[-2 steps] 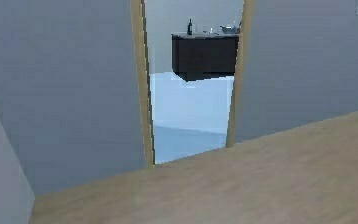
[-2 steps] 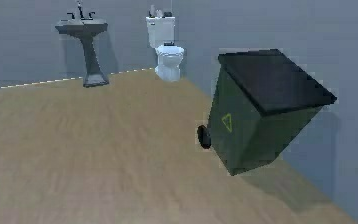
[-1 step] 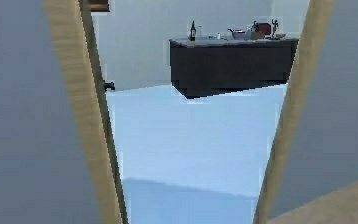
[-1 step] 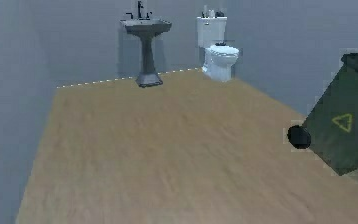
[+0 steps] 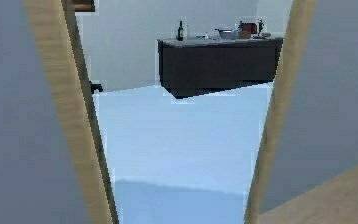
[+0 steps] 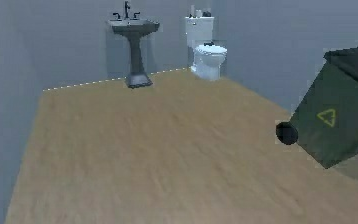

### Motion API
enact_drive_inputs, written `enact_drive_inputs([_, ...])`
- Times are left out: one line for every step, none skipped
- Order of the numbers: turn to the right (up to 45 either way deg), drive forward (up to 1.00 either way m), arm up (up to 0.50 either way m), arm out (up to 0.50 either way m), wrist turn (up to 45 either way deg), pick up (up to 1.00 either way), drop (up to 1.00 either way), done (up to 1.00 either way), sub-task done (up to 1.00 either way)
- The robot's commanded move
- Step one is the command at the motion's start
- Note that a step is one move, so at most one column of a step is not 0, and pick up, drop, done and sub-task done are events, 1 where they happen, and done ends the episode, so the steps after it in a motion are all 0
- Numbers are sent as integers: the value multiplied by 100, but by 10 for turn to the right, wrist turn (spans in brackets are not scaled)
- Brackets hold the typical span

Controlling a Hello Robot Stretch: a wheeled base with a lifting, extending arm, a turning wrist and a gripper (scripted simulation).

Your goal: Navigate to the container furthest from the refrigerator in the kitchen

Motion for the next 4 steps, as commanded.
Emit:
enact_drive_inputs([0,30,0,0,0,0,0,0,0])
enact_drive_inputs([30,0,0,0,0,0,0,0,0])
enact_drive_inputs([0,95,0,0,0,0,0,0,0])
enact_drive_inputs([-60,0,0,0,0,0,0,0,0])
